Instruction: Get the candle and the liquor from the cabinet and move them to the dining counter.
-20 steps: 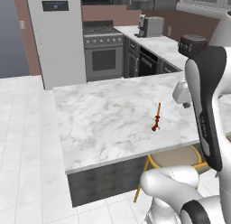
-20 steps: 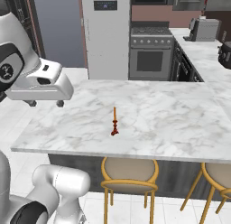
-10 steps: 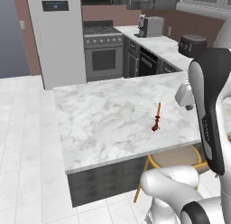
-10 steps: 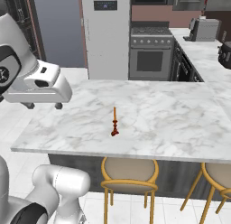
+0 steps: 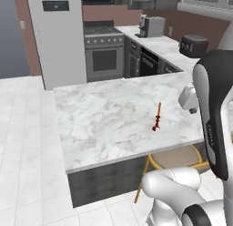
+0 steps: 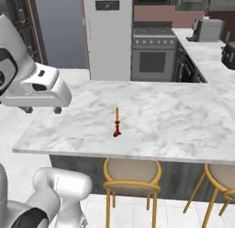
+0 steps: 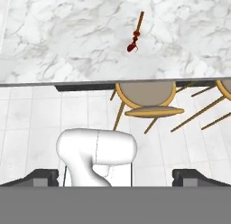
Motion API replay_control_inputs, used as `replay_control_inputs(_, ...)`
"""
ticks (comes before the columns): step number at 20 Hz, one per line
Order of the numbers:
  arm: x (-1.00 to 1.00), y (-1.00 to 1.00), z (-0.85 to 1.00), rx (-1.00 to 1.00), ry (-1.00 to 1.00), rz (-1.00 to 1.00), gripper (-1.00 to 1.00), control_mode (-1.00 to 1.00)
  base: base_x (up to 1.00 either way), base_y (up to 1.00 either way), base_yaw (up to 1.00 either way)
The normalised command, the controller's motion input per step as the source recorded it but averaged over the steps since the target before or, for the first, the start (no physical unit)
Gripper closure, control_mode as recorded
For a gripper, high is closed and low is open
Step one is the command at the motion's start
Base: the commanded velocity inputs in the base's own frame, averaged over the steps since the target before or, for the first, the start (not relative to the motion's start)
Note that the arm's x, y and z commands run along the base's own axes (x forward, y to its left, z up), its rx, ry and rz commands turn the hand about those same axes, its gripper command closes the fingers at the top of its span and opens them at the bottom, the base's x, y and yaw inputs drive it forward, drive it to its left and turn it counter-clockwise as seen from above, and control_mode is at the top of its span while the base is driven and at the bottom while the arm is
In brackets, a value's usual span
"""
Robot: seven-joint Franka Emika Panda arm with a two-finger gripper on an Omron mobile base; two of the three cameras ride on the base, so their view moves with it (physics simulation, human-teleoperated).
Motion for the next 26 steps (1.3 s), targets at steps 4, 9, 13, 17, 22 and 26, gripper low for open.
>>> replay_control_inputs(4, 0.0, 0.0, 0.0, 0.0, 0.0, 0.0, -1.0, 1.0, -0.89, 0.61, 0.0)
replay_control_inputs(9, 0.0, 0.0, 0.0, 0.0, 0.0, 0.0, -1.0, 1.0, -0.98, 1.0, 0.02)
replay_control_inputs(13, 0.0, 0.0, 0.0, 0.0, 0.0, 0.0, -1.0, 1.0, -0.51, 1.0, 0.01)
replay_control_inputs(17, 0.0, 0.0, 0.0, 0.0, 0.0, 0.0, -1.0, 1.0, -0.02, 1.0, 0.0)
replay_control_inputs(22, 0.0, 0.0, 0.0, 0.0, 0.0, 0.0, -1.0, 1.0, 0.17, 1.0, 0.0)
replay_control_inputs(26, 0.0, 0.0, 0.0, 0.0, 0.0, 0.0, -1.0, 1.0, 0.62, 1.0, 0.0)
